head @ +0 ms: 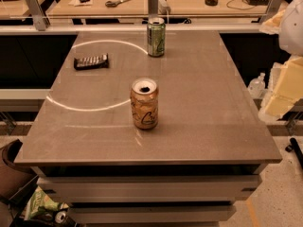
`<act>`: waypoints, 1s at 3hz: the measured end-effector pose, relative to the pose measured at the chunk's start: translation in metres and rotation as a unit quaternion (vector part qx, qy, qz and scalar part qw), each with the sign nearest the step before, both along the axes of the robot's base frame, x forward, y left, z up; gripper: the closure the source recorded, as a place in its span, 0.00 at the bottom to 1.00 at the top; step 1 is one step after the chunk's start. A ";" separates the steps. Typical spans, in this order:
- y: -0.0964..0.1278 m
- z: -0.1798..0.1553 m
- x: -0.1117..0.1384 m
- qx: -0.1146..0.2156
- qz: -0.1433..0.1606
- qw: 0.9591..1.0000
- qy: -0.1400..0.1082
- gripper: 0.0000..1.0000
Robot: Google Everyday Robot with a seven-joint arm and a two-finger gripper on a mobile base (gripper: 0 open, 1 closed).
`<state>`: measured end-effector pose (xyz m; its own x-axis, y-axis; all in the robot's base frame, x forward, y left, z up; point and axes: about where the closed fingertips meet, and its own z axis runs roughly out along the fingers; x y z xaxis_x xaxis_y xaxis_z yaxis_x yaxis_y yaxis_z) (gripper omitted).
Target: Knock green can over
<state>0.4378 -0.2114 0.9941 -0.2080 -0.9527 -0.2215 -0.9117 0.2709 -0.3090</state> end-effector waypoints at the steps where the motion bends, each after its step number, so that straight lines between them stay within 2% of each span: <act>1: 0.000 0.000 0.000 0.000 0.000 1.000 0.000 0.00; 2: -0.002 0.001 0.018 0.042 -0.016 0.999 -0.011 0.00; 3: 0.006 -0.008 0.043 0.124 -0.049 0.991 -0.030 0.00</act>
Offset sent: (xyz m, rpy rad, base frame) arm 0.0547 -0.0076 -0.0007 0.2460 -0.0455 -0.0937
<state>0.4805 -0.2056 0.9862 -0.2772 -0.8435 -0.4602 -0.8591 0.4320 -0.2745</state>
